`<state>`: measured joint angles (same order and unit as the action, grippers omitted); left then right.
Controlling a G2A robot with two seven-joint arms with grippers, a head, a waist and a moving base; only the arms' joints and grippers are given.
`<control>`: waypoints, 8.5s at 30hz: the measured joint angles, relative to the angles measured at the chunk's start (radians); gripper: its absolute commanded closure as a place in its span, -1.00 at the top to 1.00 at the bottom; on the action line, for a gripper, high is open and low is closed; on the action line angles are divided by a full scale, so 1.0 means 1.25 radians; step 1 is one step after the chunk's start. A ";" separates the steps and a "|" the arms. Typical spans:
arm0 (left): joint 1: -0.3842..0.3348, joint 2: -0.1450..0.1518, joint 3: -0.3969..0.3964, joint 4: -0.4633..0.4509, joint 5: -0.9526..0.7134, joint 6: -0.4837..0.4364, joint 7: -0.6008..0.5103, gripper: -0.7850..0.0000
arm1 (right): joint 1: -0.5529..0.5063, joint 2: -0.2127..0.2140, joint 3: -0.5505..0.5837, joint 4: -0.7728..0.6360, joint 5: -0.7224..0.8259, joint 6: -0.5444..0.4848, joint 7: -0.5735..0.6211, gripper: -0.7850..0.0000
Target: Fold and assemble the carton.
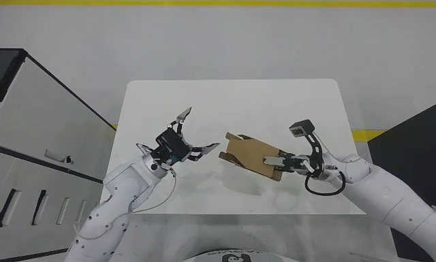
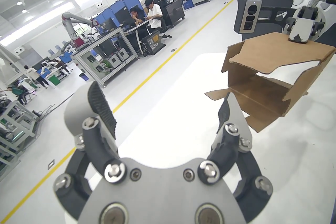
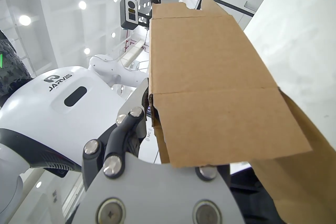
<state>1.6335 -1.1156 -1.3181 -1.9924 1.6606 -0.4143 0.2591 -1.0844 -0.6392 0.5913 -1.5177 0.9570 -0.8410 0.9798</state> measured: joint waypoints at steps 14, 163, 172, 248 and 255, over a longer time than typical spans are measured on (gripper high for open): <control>0.009 0.011 -0.076 -0.006 -0.022 -0.054 0.024 1.00 | 0.014 -0.028 0.050 0.015 0.120 0.141 0.141 -1.00; -0.074 0.041 -0.003 -0.075 -0.258 -0.277 -0.263 -1.00 | 0.206 -0.277 0.193 0.274 -0.012 0.518 0.408 -1.00; -0.081 0.044 0.002 -0.069 -0.258 -0.297 -0.253 -1.00 | 0.216 -0.292 0.196 0.296 -0.021 0.520 0.400 -1.00; -0.069 0.065 0.039 -0.100 -0.246 -0.277 -0.252 -1.00 | 0.147 -0.333 0.291 0.253 -0.093 0.593 0.351 -1.00; -0.077 0.065 0.056 -0.105 -0.243 -0.280 -0.253 -1.00 | 0.142 -0.337 0.294 0.247 -0.103 0.596 0.336 -1.00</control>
<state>1.5377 -1.0340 -1.2478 -2.1238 1.3567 -0.7648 -0.0574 -0.9065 -1.0603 0.9593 -1.2094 0.8279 -0.0957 1.4003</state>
